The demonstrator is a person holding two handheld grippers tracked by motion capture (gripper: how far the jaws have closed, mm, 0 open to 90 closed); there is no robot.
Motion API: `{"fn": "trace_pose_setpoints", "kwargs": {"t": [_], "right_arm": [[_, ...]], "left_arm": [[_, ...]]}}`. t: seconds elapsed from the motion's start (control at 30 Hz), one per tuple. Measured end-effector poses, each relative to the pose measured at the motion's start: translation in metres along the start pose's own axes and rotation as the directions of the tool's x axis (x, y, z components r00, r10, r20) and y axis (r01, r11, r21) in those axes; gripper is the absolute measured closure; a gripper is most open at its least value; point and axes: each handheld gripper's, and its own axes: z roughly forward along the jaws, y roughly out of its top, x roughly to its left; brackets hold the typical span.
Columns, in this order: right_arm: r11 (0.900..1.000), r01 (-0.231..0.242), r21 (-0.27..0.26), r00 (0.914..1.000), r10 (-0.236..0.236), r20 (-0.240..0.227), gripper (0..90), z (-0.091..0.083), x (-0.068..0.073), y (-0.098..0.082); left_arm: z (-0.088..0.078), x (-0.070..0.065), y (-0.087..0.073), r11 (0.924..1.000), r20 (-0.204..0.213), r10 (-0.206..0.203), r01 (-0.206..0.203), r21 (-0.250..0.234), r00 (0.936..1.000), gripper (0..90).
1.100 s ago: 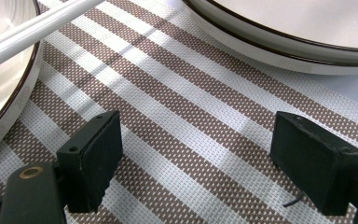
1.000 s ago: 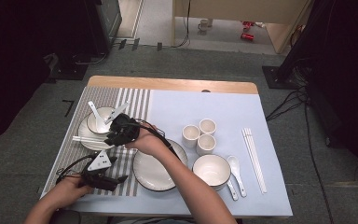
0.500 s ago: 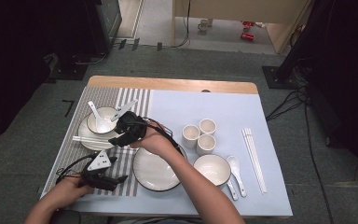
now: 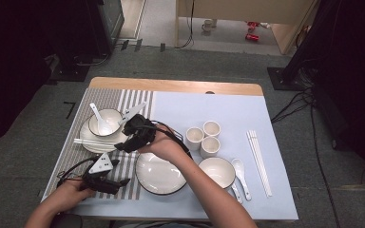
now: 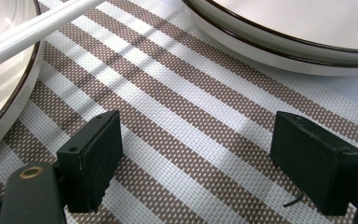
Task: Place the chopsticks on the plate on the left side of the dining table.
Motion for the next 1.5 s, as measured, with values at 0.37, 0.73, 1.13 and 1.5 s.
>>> {"fn": "trace_pose_setpoints", "kwargs": {"t": [0.37,0.73,1.13,1.5], "right_arm": [[1.000,-0.024,0.005,0.9995,0.024,0.021,40.7,-0.018,-0.004,-0.009],[0.998,-0.064,-0.016,0.9971,0.064,0.041,38.7,-0.038,-0.012,-0.020],[0.997,-0.077,-0.015,0.9944,0.078,0.072,37.5,-0.056,-0.022,-0.035],[0.992,-0.117,-0.044,0.9866,0.121,0.110,37.0,-0.073,-0.031,-0.051]], "left_arm": [[0.000,0.000,0.000,1.0000,0.000,0.000,0.000,0.000,1.0000,16.8],[0.000,0.000,0.000,1.0000,0.000,-0.002,0.002,-0.002,1.0000,16.8],[0.000,0.000,0.000,1.0000,0.002,-0.006,0.006,-0.002,1.0000,16.9],[0.000,0.000,0.000,1.0000,0.002,-0.006,0.006,-0.003,1.0000,16.8]]}}
